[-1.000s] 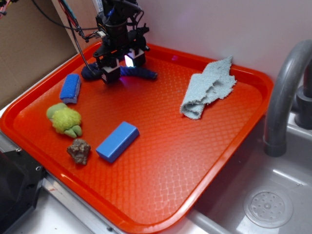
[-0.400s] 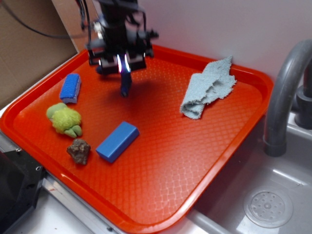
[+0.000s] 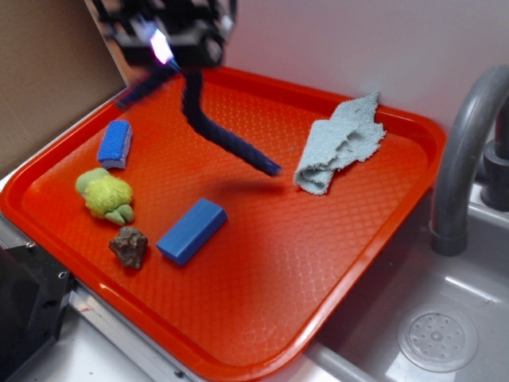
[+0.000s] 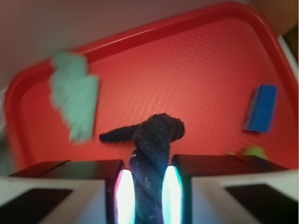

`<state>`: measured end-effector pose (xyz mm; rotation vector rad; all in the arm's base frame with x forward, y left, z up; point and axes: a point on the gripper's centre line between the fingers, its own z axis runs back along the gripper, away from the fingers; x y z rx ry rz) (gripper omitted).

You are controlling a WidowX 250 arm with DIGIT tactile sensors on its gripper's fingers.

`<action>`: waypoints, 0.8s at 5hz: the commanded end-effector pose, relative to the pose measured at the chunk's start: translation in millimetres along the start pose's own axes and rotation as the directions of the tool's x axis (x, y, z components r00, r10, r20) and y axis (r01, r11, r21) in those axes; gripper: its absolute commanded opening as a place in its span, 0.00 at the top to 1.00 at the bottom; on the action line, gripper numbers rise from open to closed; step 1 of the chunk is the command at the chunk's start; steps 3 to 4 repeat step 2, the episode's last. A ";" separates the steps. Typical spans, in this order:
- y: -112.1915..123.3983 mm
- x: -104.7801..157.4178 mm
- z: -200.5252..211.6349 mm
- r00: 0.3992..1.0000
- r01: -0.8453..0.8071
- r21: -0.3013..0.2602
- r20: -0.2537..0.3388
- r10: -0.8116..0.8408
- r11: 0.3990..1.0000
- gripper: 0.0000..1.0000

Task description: Grab the blue rope.

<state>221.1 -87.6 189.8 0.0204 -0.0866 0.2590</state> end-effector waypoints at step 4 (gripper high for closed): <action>44.0 35.2 66.2 0.993 -0.073 -0.006 0.089 0.073 0.997 1.00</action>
